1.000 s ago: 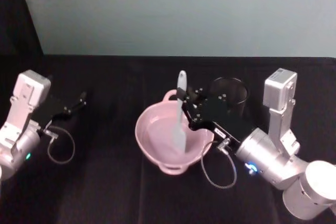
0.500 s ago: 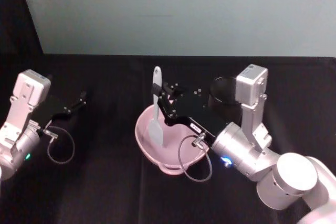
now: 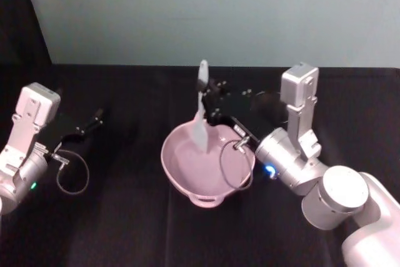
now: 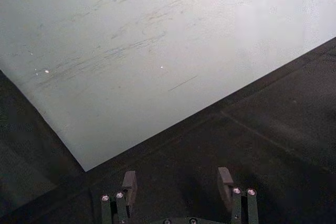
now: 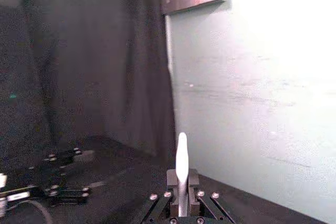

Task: Use the one hand to pick up the spoon and stir the clear water in the bowl.

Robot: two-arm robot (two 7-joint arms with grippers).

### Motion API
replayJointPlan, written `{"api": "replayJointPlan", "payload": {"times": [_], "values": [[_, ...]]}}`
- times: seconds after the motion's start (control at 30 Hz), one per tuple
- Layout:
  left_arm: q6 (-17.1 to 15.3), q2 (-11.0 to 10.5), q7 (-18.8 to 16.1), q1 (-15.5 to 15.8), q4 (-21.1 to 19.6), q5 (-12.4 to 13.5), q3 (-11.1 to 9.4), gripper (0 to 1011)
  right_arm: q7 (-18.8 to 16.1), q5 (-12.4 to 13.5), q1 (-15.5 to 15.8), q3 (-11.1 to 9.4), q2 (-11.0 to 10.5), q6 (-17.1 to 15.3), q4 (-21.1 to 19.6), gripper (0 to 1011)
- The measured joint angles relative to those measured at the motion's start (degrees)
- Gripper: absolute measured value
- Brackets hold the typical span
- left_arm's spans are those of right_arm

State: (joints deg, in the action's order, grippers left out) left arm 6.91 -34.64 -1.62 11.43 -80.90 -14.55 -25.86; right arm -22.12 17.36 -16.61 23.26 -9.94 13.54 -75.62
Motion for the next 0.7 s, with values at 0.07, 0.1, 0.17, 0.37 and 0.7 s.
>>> {"api": "replayJointPlan", "payload": {"times": [0.07,0.1,0.17,0.37,0.7], "values": [[0.00,0.00,0.00,0.00,0.00,0.00,0.00,1011,0.31,-0.11,0.04,-0.58,-0.04,0.23,0.06,109],[0.00,0.00,0.00,0.00,0.00,0.00,0.00,1011,0.57,-0.21,0.26,-1.15,-0.20,0.38,-0.09,109],[0.00,0.00,0.00,0.00,0.00,0.00,0.00,1011,0.87,-0.25,0.81,-2.08,-0.62,0.45,-0.78,109],[0.00,0.00,0.00,0.00,0.00,0.00,0.00,1011,1.04,-0.12,2.92,-3.90,-2.20,0.21,-3.70,109],[0.00,0.00,0.00,0.00,0.00,0.00,0.00,1011,-3.15,3.75,7.85,-4.82,-6.53,-4.06,-11.34,109]]}}
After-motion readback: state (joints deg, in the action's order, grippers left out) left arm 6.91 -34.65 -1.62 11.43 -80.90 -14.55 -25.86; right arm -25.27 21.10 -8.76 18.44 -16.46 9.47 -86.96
